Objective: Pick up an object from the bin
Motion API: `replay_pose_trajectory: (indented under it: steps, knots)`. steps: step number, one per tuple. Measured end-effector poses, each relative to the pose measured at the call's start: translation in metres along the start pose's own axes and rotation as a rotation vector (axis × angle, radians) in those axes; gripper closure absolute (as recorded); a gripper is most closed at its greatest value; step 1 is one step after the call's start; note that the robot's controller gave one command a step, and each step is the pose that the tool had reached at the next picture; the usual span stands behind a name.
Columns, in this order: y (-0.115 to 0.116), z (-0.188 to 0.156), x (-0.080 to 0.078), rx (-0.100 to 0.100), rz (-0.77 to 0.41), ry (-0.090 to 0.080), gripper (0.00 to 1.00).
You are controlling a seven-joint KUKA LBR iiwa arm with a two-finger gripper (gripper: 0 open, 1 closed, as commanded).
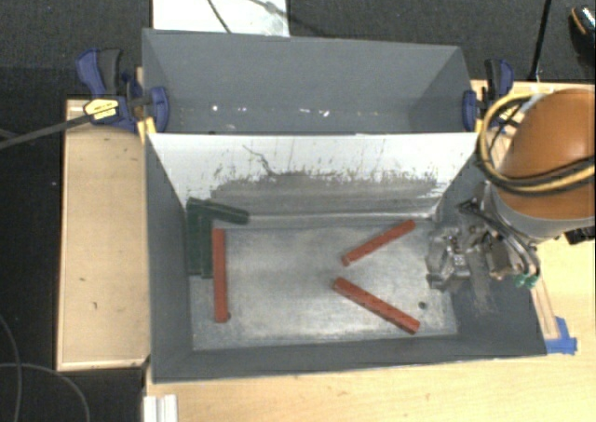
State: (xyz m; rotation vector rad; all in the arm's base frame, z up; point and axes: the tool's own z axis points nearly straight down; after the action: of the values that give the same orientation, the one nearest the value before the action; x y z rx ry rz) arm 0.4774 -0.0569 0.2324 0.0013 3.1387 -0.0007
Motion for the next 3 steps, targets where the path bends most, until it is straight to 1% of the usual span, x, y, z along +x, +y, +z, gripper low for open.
replay_pose_trajectory:
  steps: [1, 2, 3]
  knots:
    - [0.0, 0.0, 0.0, 0.0, -0.003, 0.0, 0.0]
    - [0.06, 0.121, -0.012, -0.003, -0.132, 0.007, 0.0]
    - [0.046, 0.163, -0.048, -0.001, 0.056, -0.002, 0.0]
